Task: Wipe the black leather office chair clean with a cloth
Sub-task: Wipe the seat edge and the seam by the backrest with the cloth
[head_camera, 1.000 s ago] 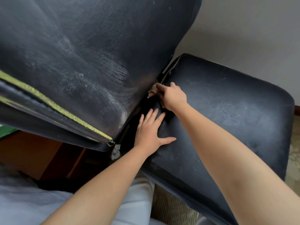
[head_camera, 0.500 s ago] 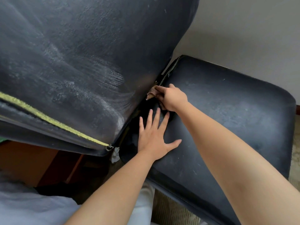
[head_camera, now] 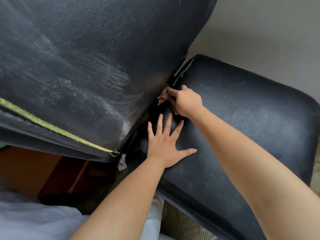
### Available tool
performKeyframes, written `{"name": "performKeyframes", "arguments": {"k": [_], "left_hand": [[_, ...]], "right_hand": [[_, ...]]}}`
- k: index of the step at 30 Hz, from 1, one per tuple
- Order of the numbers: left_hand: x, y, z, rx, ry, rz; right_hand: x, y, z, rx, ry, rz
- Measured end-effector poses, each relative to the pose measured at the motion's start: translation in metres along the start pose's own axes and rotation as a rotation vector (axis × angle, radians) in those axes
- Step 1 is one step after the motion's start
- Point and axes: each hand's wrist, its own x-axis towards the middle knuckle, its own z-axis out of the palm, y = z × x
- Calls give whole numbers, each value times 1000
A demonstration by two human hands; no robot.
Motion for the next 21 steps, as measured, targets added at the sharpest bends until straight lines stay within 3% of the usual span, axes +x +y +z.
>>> {"name": "performKeyframes", "arguments": {"k": [21], "left_hand": [[-2,-1,7,9,102,3]], "right_hand": [[21,6,2,-38,67,70]]}}
